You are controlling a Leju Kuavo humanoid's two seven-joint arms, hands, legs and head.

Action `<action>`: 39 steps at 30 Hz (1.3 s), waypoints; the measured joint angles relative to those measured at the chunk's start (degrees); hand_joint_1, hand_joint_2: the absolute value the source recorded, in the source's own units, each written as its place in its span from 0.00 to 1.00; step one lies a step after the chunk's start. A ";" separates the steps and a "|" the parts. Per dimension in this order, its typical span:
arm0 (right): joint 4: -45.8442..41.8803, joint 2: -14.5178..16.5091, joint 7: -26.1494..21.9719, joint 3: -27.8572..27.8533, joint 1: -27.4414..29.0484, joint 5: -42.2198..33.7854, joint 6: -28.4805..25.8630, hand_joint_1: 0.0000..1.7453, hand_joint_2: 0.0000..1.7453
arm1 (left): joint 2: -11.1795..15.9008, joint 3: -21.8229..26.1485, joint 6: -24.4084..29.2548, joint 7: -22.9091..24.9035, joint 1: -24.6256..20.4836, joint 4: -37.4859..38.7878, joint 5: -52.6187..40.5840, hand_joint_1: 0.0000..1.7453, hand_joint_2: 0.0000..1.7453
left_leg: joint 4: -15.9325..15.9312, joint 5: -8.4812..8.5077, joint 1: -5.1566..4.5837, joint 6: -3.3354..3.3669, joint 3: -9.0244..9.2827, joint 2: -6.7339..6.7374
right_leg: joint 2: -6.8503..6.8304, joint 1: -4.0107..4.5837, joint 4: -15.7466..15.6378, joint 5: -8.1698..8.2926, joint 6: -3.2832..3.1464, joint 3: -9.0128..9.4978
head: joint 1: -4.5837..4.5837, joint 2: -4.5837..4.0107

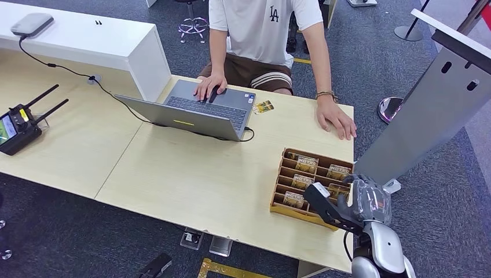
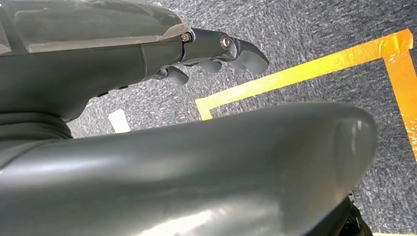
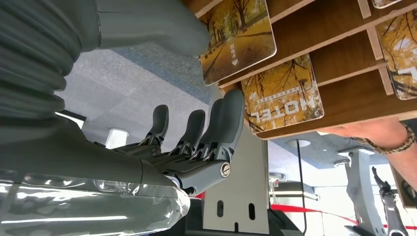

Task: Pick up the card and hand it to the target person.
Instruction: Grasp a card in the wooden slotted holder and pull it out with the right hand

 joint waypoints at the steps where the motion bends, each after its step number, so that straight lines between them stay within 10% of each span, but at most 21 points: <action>1: 0.16 0.00 0.01 0.04 0.00 -0.10 -0.06 0.46 1.00 | 0.00 -0.01 -0.03 0.03 -0.01 0.00 -0.02 0.00 0.00 | 0.00 0.00 0.00 0.00 0.00 0.00 | 0.00 0.00 0.00 0.00 0.00 0.00 | 0.01 0.00; 39: 3.45 0.00 -0.21 0.36 -0.60 -1.44 -1.38 0.61 1.00 | 0.00 -0.01 -0.16 0.02 -0.03 0.00 -0.50 0.00 0.00 | 0.00 0.00 0.00 0.00 0.00 0.00 | 0.00 0.00 0.00 0.00 0.00 0.00 | 0.00 0.00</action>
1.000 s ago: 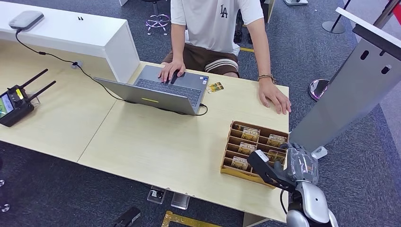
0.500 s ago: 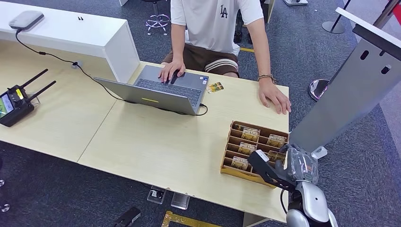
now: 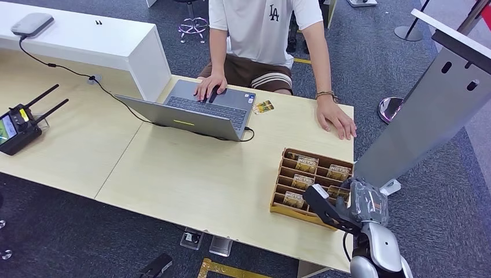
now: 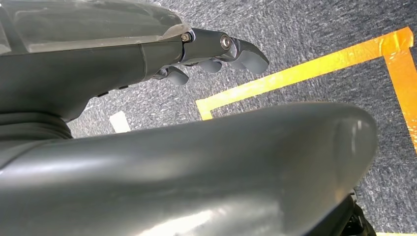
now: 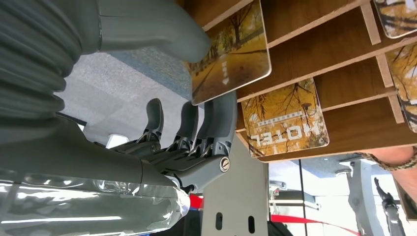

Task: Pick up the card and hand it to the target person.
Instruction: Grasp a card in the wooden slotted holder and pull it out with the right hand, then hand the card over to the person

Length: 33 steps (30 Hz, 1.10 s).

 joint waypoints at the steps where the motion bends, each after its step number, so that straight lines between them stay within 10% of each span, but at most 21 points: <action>1: 0.03 0.00 0.00 0.02 0.01 0.01 0.00 0.61 1.00 | 0.00 0.00 -0.01 0.00 0.00 0.00 -0.02 0.00 0.00 | 0.00 0.00 0.00 0.00 0.00 0.00 | 0.00 0.00 0.00 0.00 0.00 0.00 | 0.00 0.00; 33: 0.02 -0.02 -0.32 0.02 0.02 -0.38 -0.19 0.86 1.00 | 0.38 -0.02 0.03 -0.75 -0.09 0.00 -1.31 0.00 0.00 | 0.00 0.00 0.00 0.00 0.02 0.00 | 0.00 0.00 0.00 0.00 0.00 0.01 | 0.00 0.00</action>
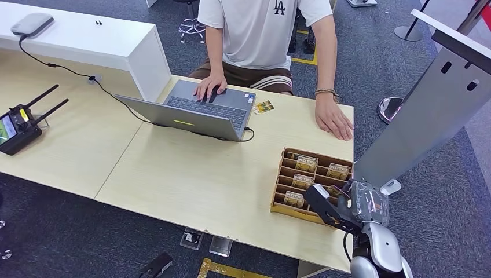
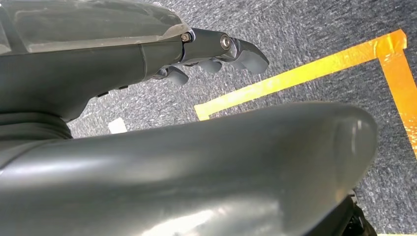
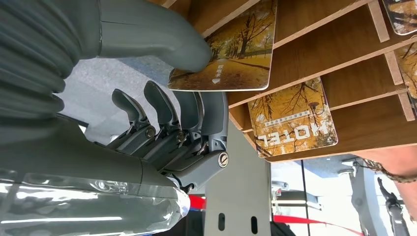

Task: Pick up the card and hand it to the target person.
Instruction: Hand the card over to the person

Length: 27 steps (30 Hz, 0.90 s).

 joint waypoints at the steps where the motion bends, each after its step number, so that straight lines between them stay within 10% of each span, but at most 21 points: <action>1: 0.00 -0.01 -0.24 -0.01 0.00 -0.30 -0.03 0.86 1.00 | 0.04 0.00 -0.03 0.00 0.00 0.00 0.09 0.00 0.00 | 0.00 0.00 0.00 0.00 0.00 0.00 | 0.00 0.00 0.00 0.00 0.00 0.00 | 0.00 0.00; 27: -22.09 -2.47 -10.70 -3.32 3.51 -21.25 -4.23 0.86 1.00 | 0.86 0.02 0.04 -1.37 1.16 0.01 1.28 0.00 0.00 | 0.00 0.00 0.00 0.00 -0.01 0.00 | 0.00 0.00 -0.01 0.00 0.00 -0.03 | -0.02 0.00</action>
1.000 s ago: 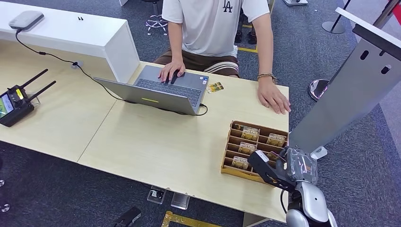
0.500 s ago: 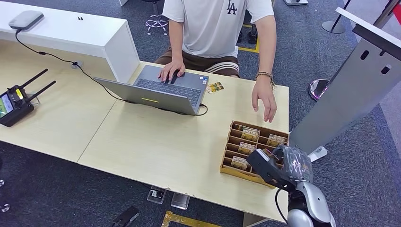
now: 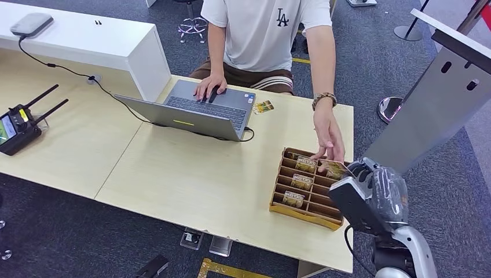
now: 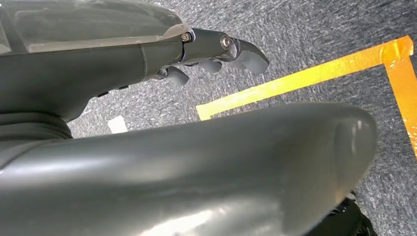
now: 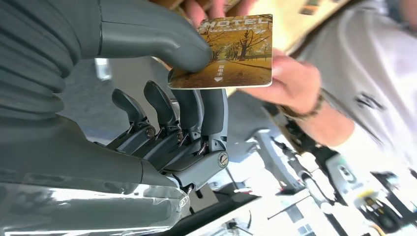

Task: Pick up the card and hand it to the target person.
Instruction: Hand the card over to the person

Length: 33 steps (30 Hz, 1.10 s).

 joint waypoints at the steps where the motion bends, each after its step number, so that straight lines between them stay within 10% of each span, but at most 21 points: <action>1: -1.10 -0.10 -0.79 -0.38 0.22 -1.42 -0.30 0.86 1.00 | 0.01 0.00 0.01 -0.07 0.04 -0.01 0.01 0.00 0.00 | 0.00 0.00 0.00 0.00 0.00 0.00 | 0.00 0.00 0.00 0.00 0.00 0.00 | 0.00 0.00; 15: -5.31 0.06 -5.89 -1.70 0.81 -7.22 -2.27 0.86 1.00 | 0.01 0.00 -0.01 -0.18 -0.04 -0.01 0.01 0.00 0.00 | 0.00 0.00 0.00 0.00 -0.04 -0.01 | 0.00 0.00 0.00 0.00 0.00 0.00 | 0.01 0.00; 19: -5.10 0.31 -6.07 -1.66 0.72 -7.37 -2.31 0.82 1.00 | 0.01 0.00 0.05 -0.15 -0.09 -0.01 -0.19 0.00 1.00 | 0.00 0.00 0.00 0.00 -0.06 -0.01 | 0.00 0.00 0.00 0.00 0.00 -0.01 | 0.01 0.00; 23: -4.92 0.33 -6.17 -1.56 0.53 -7.76 -2.35 0.42 1.00 | 0.01 0.00 0.45 0.12 -0.15 -0.01 -1.35 0.00 1.00 | 0.00 0.00 0.00 0.01 -0.06 -0.01 | -0.01 0.00 0.00 0.00 0.00 -0.01 | 0.01 0.00; 25: -4.82 0.33 -6.19 -1.51 0.36 -8.02 -2.38 0.10 1.00 | 0.01 0.00 0.41 -0.01 -0.16 -0.01 -1.23 0.00 0.50 | 0.00 0.00 0.00 0.01 -0.06 -0.01 | -0.01 0.00 0.00 0.00 0.01 -0.01 | 0.01 0.00; 27: -4.70 0.33 -6.23 -1.49 0.07 -8.20 -2.43 0.00 1.00 | 0.01 0.00 0.35 -0.15 -0.16 -0.01 -0.83 0.00 0.00 | 0.00 0.00 0.00 0.01 -0.06 -0.01 | -0.01 0.00 0.00 0.00 0.00 -0.01 | 0.01 0.00; 33: -4.55 0.33 -6.07 -1.48 -0.41 -8.31 -2.83 0.00 1.00 | 0.01 0.00 0.42 -0.20 -0.16 -0.01 -0.43 0.00 0.00 | 0.00 0.00 0.00 0.01 -0.05 -0.01 | -0.01 0.00 0.00 0.00 0.00 -0.01 | 0.01 0.00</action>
